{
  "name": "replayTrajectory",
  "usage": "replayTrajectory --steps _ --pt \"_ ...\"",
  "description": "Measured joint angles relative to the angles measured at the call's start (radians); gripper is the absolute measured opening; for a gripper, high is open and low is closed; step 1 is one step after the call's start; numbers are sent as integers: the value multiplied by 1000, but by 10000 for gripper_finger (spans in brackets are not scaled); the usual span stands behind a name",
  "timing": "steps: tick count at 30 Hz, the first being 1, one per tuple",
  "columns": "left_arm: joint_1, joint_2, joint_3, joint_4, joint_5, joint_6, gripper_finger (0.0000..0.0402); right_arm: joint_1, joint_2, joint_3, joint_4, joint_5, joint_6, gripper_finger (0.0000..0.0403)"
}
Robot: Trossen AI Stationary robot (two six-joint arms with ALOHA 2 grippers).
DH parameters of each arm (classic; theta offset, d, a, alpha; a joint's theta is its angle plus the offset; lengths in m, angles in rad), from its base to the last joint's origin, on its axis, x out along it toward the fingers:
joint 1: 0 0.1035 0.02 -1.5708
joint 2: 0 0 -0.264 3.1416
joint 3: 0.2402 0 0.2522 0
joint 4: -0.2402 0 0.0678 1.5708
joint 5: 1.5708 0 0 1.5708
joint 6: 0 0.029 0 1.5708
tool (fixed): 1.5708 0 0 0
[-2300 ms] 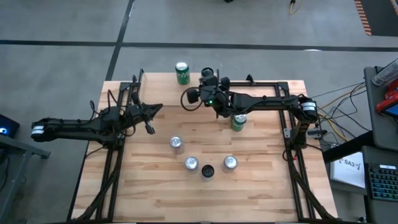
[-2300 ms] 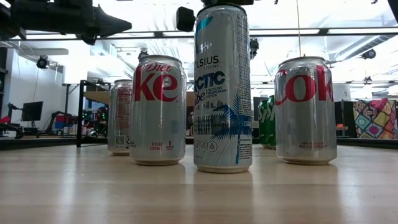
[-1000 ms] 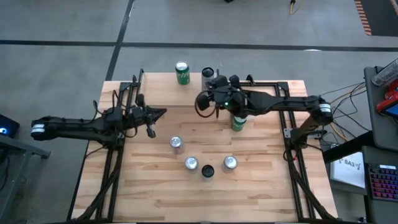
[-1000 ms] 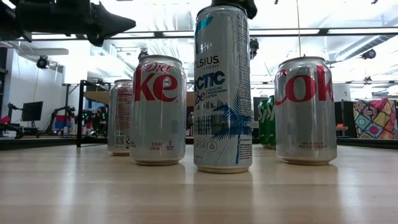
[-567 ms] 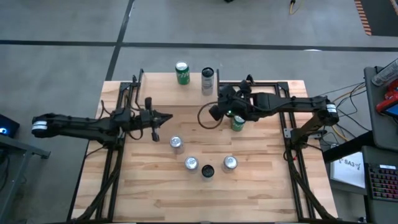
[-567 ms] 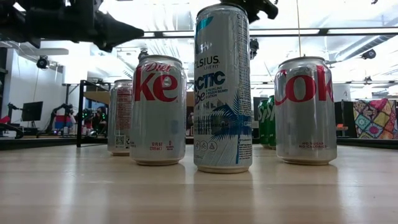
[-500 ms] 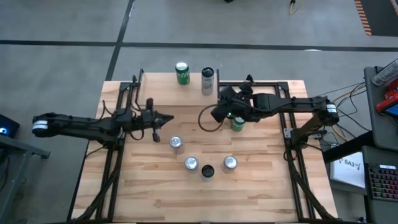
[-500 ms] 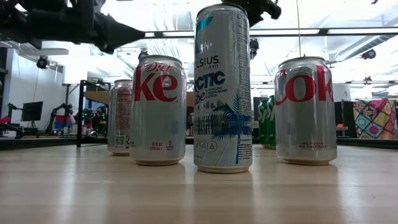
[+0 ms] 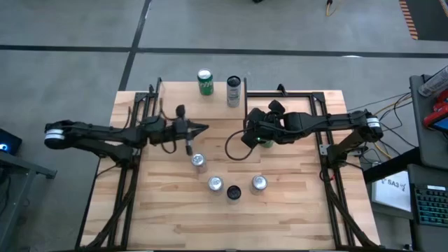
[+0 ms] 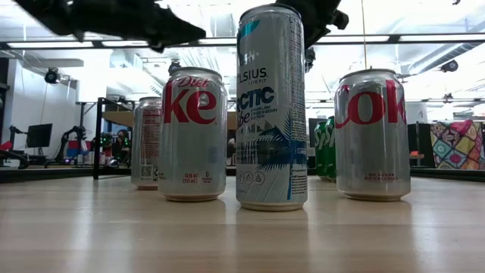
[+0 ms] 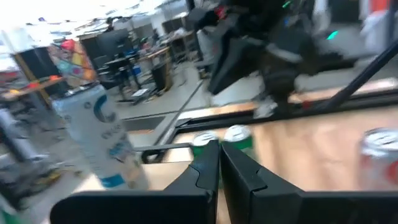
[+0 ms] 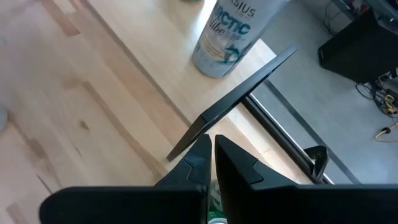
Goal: Place canned beverage on shelf
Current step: Put the top white-blue soda can on the shelf
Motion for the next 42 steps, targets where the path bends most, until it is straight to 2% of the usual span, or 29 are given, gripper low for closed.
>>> replayTrajectory --steps 5,13,21,24,31,42 --pt "48 120 106 -46 -104 58 0 10 -11 -18 37 6 -17 12" --pt "179 295 228 -49 -117 52 0 29 -96 -105 128 8 -51 12" --pt "238 440 359 -46 -149 60 0 30 -234 -286 350 7 -81 12" --pt "254 470 392 -44 -198 77 0 31 -270 -341 420 8 -99 12" --pt "274 506 421 -43 -200 82 0 32 -299 -408 500 7 -116 12" --pt "276 555 451 -41 -200 82 0 32 -300 -424 504 7 -116 12"
